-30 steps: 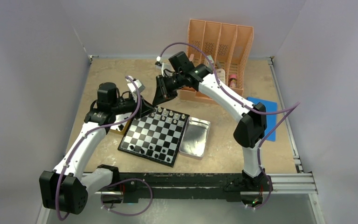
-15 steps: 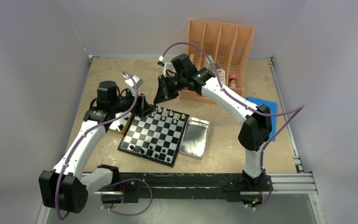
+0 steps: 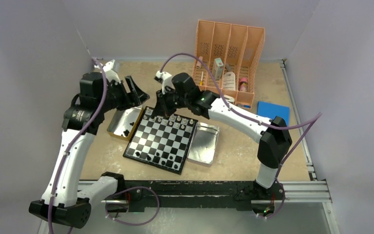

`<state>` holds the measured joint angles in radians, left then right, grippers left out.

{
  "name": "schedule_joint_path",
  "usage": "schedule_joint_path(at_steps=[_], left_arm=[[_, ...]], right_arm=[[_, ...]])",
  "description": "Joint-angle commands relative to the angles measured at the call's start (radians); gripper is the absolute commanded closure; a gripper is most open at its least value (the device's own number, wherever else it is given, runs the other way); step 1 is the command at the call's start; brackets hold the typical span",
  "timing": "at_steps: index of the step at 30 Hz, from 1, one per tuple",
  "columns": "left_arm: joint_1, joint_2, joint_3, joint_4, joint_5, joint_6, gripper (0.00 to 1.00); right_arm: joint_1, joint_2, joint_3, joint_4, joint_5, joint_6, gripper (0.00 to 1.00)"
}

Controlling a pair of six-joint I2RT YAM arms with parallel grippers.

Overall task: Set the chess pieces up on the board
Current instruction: Place the chess piece on the chessboard.

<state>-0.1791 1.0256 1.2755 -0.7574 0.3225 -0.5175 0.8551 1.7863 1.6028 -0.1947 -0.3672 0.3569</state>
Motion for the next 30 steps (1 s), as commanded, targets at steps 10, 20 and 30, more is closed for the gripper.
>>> schedule_joint_path(at_steps=[10,20,30], left_arm=[[-0.002,-0.133,0.206,-0.156,-0.087,-0.421,0.32],[-0.002,-0.172,0.183,-0.211,-0.211,-0.41,0.32],[-0.002,-0.205,0.254,-0.165,-0.312,-0.391,0.32]], right_arm=[[0.27,0.021,-0.091,0.168,0.351,-0.142,0.92],[0.386,0.161,-0.018,0.112,0.475,-0.142,0.92],[0.417,0.248,0.03,0.067,0.53,-0.147,0.91]])
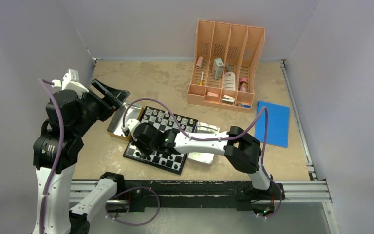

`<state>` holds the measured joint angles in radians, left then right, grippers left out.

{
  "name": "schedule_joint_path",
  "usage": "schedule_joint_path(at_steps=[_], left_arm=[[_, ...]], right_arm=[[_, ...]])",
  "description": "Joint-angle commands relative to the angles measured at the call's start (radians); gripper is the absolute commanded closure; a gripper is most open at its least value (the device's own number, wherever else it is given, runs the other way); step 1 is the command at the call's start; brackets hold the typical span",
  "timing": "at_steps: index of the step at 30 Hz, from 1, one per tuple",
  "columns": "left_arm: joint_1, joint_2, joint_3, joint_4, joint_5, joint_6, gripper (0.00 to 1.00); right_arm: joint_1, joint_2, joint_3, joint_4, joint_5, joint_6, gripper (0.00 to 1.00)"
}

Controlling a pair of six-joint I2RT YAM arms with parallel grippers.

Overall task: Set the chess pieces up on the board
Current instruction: Place the chess piece on the chessboard.

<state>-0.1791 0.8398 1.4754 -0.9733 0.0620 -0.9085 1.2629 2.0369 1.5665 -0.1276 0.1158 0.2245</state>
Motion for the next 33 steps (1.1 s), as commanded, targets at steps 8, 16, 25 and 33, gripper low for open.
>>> schedule_joint_path(at_steps=[8,16,25,33], left_arm=[[-0.002,-0.018,0.074,0.064,-0.06,0.035,0.33],[-0.002,-0.014,0.079,0.075,-0.06,0.053,0.33],[-0.002,-0.012,0.07,0.074,-0.06,0.057,0.33],[-0.002,-0.01,0.061,0.071,-0.053,0.059,0.33]], right_arm=[[0.032,0.061,0.139,-0.069,0.065,-0.011,0.91],[0.052,0.067,0.146,-0.114,0.102,0.015,0.91],[0.053,0.06,0.125,-0.123,0.108,0.041,0.91],[0.056,0.045,0.127,-0.14,0.096,0.053,0.91]])
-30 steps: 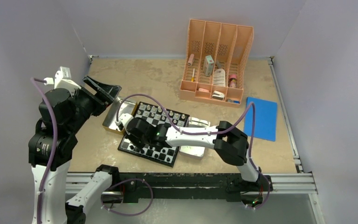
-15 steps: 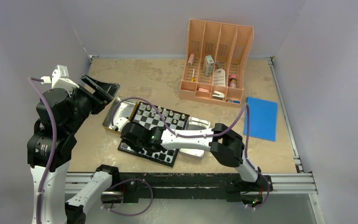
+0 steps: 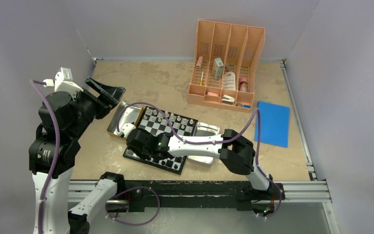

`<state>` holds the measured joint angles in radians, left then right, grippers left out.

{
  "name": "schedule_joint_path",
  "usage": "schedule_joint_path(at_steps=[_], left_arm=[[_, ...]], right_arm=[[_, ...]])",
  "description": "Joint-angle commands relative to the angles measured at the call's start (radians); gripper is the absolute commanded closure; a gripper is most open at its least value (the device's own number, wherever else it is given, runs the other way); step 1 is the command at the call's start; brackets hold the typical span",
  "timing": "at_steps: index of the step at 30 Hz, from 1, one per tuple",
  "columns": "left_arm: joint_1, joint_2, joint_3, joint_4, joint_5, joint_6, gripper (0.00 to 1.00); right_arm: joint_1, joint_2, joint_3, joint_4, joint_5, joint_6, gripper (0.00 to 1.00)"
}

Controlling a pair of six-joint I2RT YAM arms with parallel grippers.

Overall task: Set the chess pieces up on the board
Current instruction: Place the chess piece on the chessboard.

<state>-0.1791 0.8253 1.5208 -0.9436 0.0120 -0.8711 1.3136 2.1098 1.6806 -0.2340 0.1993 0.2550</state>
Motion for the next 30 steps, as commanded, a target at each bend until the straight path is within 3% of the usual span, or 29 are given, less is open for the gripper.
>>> schedule_joint_path(at_steps=[1,30], left_arm=[[-0.002,0.003,0.015,0.043,-0.002,0.021,0.33],[-0.002,0.009,0.004,0.065,-0.01,0.031,0.33]], right_arm=[[0.006,-0.033,0.014,-0.036,0.012,0.023,0.91],[0.006,0.055,0.095,-0.125,-0.018,0.039,0.9]])
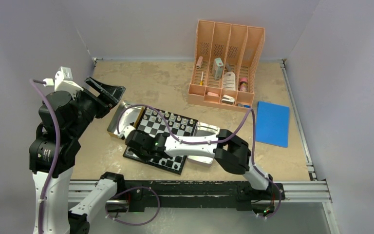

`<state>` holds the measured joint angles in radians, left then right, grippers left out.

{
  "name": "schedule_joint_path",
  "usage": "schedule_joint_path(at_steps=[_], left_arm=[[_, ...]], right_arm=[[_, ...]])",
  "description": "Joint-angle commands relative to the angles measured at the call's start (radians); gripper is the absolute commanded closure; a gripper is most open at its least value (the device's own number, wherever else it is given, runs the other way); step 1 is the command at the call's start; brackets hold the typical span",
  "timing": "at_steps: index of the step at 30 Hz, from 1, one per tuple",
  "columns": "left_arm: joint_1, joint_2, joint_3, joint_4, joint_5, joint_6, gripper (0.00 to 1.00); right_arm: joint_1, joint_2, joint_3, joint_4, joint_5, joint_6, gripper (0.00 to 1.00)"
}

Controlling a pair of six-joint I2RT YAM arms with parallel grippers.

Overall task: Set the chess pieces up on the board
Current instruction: Place the chess piece on the chessboard.

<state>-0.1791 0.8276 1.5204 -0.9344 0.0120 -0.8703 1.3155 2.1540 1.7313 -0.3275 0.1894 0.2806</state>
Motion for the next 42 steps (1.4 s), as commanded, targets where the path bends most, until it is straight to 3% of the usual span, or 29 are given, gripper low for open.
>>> schedule_joint_path(at_steps=[1,42], left_arm=[[-0.002,0.007,0.004,0.054,-0.01,0.031,0.33],[-0.002,0.027,-0.023,0.094,-0.01,0.05,0.33]], right_arm=[[0.004,0.013,0.045,-0.035,-0.007,0.014,0.9],[0.002,0.069,0.112,-0.097,0.049,-0.031,0.79]])
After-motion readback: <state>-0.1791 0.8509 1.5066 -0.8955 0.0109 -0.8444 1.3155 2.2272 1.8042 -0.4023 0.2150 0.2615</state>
